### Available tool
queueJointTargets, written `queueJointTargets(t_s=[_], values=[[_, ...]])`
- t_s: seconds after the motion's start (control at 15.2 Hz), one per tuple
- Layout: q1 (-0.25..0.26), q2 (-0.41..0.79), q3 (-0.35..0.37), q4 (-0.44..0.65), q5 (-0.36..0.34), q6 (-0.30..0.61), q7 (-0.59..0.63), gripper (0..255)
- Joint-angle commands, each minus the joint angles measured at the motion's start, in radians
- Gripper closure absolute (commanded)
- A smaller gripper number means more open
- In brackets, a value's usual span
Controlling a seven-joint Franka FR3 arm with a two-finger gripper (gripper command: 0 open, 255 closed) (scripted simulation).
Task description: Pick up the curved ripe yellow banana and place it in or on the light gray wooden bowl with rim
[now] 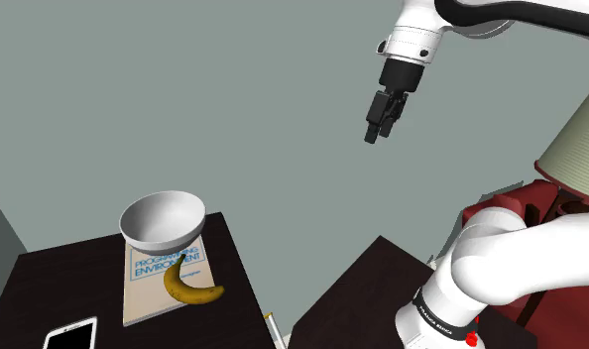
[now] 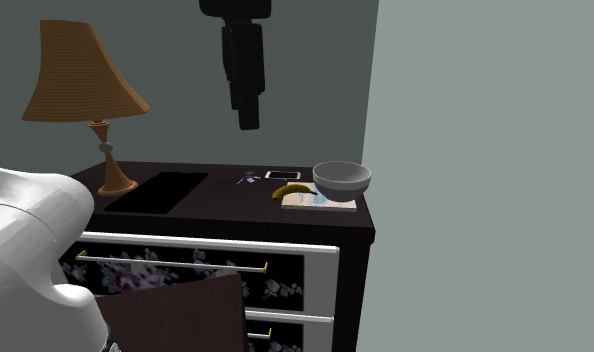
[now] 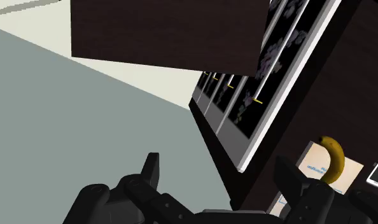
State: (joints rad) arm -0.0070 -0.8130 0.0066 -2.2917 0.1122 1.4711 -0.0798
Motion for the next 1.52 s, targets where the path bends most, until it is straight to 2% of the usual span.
queueJointTargets(t_s=[0.0,0.4,0.86,1.19,1.45], values=[[0.0,0.0,0.0,0.0,0.0,0.0,0.0,0],[0.033,0.048,0.127,-0.073,0.074,0.143,0.109,0],[0.066,0.169,0.28,-0.099,0.137,0.32,0.236,0],[0.075,0.297,0.391,-0.078,0.152,0.447,0.332,0],[0.072,0.422,0.481,-0.038,0.133,0.544,0.42,0]])
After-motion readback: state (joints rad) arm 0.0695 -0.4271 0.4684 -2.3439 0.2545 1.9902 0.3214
